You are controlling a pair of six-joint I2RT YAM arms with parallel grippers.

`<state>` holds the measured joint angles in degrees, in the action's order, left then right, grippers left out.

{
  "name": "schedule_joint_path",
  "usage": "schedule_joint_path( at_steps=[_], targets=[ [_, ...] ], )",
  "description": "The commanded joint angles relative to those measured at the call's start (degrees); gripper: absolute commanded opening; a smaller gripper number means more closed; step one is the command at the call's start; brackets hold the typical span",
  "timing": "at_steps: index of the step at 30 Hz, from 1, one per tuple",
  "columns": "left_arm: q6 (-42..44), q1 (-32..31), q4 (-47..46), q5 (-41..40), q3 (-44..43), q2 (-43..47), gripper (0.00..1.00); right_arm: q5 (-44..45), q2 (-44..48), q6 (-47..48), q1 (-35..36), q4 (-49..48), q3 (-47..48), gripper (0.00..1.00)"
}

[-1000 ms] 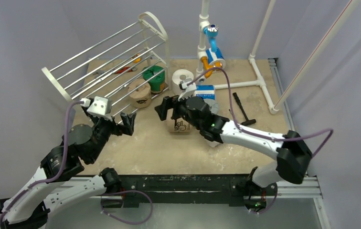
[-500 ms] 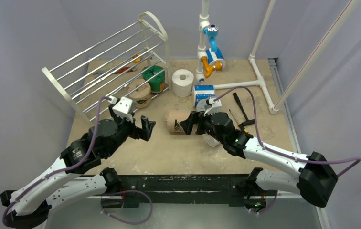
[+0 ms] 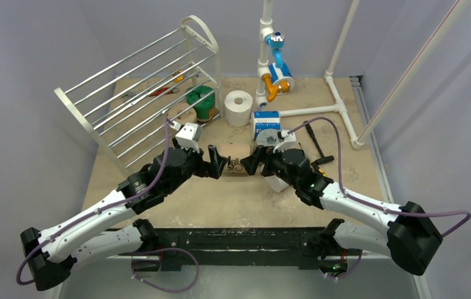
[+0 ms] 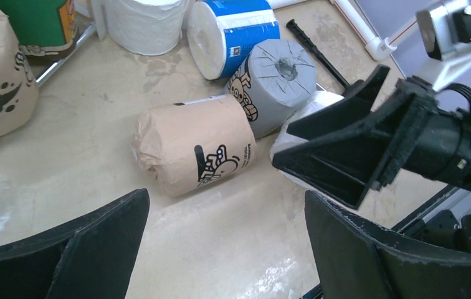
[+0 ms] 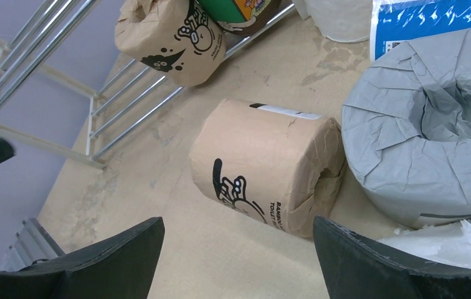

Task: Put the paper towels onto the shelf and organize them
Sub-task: Place the paper towel on the shelf.

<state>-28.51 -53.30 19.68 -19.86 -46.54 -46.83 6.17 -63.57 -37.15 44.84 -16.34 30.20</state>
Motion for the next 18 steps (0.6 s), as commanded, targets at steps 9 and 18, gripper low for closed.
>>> schedule_joint_path(
  at_steps=[9, 18],
  targets=[
    [-21.88, 18.16, -28.88, 21.84, 11.66, -10.85, 0.88, -5.63, 13.37, 2.0, -0.03, 3.84, -2.91, 0.9],
    [-24.47, 21.22, -38.53, 28.12, 12.0, -23.79, 0.84, -5.97, 20.9, 2.6, -0.02, 9.36, -4.18, 0.9]
  ],
)
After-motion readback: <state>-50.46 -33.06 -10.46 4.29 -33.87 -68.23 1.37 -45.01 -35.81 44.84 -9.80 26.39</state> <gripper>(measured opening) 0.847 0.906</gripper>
